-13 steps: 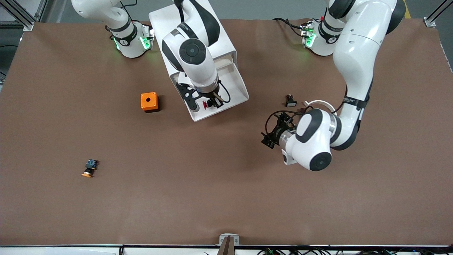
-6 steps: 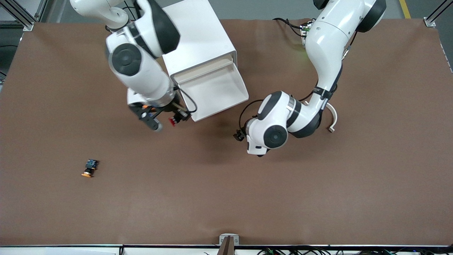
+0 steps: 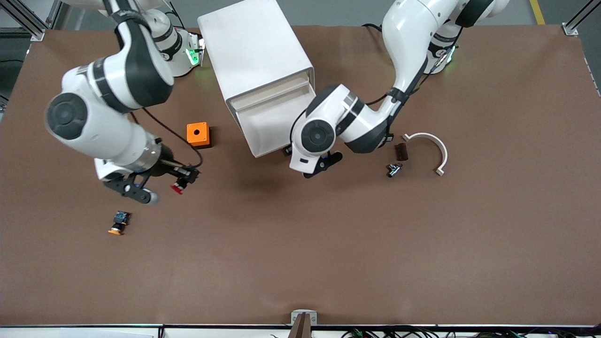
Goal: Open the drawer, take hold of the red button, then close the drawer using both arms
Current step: 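Carry the red button away while the left gripper pushes the drawer shut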
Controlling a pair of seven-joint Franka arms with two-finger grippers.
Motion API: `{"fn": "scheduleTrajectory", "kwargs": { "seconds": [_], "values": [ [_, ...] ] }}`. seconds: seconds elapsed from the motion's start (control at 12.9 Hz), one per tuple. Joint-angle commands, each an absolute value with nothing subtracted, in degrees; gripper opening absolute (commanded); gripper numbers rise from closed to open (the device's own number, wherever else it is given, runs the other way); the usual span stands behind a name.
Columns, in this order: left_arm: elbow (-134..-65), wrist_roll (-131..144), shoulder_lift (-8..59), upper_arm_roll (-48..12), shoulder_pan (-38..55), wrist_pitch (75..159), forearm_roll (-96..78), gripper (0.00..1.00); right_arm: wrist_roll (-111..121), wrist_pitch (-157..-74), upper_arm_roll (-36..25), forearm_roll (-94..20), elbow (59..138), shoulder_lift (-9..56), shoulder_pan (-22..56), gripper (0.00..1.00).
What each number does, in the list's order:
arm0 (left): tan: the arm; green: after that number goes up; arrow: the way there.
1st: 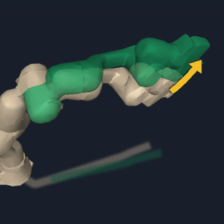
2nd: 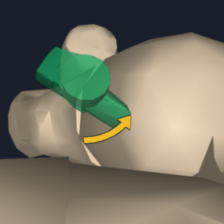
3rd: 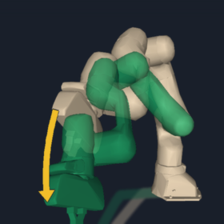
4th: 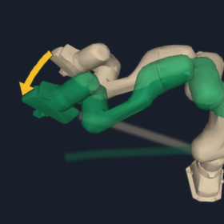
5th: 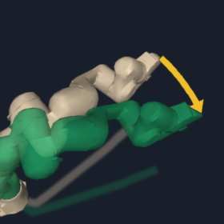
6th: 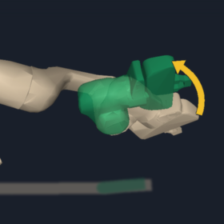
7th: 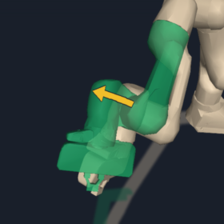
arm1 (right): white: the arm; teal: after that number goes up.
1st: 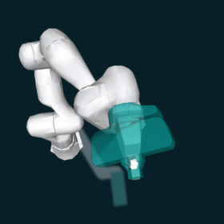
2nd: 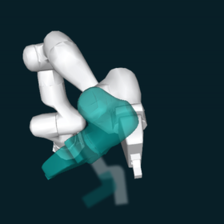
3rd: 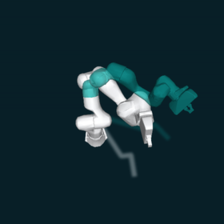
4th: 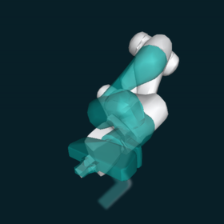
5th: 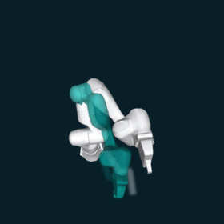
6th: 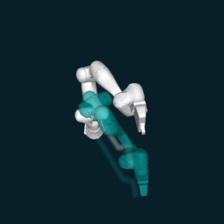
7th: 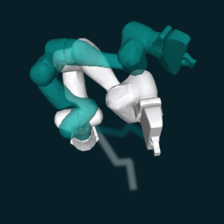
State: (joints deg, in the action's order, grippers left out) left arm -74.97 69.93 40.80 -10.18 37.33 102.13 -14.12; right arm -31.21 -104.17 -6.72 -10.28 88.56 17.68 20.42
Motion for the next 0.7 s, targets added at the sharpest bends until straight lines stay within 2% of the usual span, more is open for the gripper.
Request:
{"fn": "scheduleTrajectory", "kwargs": {
  "seconds": [0.0,0.62],
  "values": [
    [-78.8,71.8,38.3,-9.9,39.6,102.7,-13.2,1.00,-19.4,-103.7,-5.7,-9.6,88.0,18.9,14.9,0.02],
    [-79.4,74.2,39.1,-10.3,44.6,102.7,-13.3,1.00,8.2,-116.4,-5.7,-5.4,88.9,31.9,3.3,0.02]
  ]
}}
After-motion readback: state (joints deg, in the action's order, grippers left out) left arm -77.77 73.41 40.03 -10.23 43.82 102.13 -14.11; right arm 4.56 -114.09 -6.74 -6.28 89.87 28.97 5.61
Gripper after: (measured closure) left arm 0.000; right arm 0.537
